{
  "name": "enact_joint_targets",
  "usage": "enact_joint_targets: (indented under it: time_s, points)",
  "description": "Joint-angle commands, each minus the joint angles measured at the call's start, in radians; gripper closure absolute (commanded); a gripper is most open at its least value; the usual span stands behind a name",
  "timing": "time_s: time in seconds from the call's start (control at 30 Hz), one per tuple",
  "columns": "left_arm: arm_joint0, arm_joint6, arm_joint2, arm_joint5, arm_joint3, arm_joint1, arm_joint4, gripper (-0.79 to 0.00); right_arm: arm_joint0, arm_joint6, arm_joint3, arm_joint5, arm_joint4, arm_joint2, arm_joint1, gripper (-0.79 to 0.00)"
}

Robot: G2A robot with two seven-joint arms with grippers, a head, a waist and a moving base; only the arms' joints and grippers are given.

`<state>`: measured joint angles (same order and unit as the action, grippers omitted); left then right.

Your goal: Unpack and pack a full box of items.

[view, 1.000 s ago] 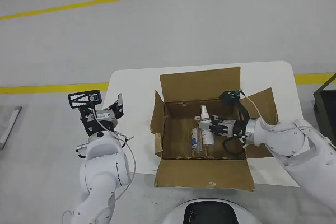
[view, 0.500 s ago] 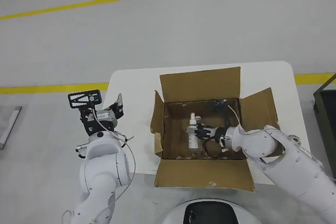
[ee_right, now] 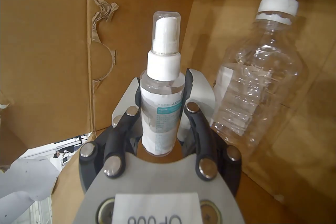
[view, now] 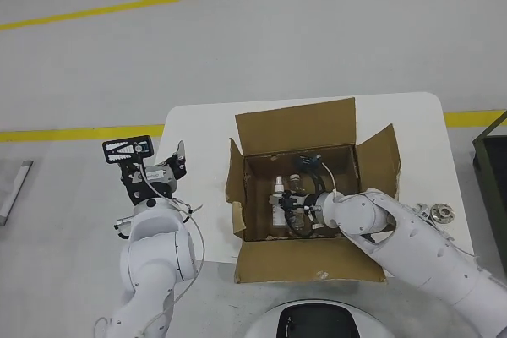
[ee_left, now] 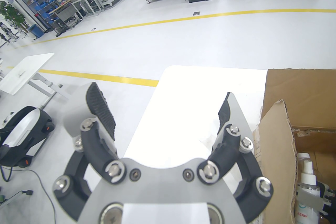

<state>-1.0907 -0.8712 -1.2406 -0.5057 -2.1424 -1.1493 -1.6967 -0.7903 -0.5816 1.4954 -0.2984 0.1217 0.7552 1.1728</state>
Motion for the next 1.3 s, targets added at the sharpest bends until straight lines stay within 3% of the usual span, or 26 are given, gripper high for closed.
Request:
enact_joint_targets:
  time_s: [0.0,0.27,0.37,0.47,0.53,0.6,0.87,1.1,1.27]
  points:
    - [0.000,0.000,0.000,0.000,0.000,0.000,0.000,-0.785,-0.001,-0.002,-0.001,-0.005,0.005,0.003,0.002,-0.234]
    - [0.000,0.000,0.000,0.000,0.000,0.000,0.000,-0.785,-0.020,-0.014,0.014,-0.010,0.024,0.024,0.005,-0.265]
    - [0.000,0.000,0.000,0.000,0.000,0.000,0.000,-0.785,-0.027,-0.018,0.020,-0.012,0.031,0.030,0.006,-0.366]
    - [0.000,0.000,0.000,0.000,0.000,0.000,0.000,-0.785,-0.034,-0.019,0.028,-0.013,0.039,0.038,0.007,-0.382]
    - [0.000,0.000,0.000,0.000,0.000,0.000,0.000,-0.785,-0.040,-0.020,0.031,-0.014,0.043,0.044,0.007,-0.468]
    - [0.000,0.000,0.000,0.000,0.000,0.000,0.000,-0.785,-0.045,-0.021,0.037,-0.015,0.046,0.051,0.008,-0.422]
    - [0.000,0.000,0.000,0.000,0.000,0.000,0.000,-0.785,-0.098,-0.021,0.144,-0.007,0.079,0.126,-0.008,-0.379]
    - [0.000,0.000,0.000,0.000,0.000,0.000,0.000,-0.785,-0.268,-0.022,0.324,-0.021,0.127,0.326,-0.058,-0.372]
    - [0.000,0.000,0.000,0.000,0.000,0.000,0.000,-0.785,-0.407,0.006,0.433,0.073,0.107,0.483,-0.084,-0.320]
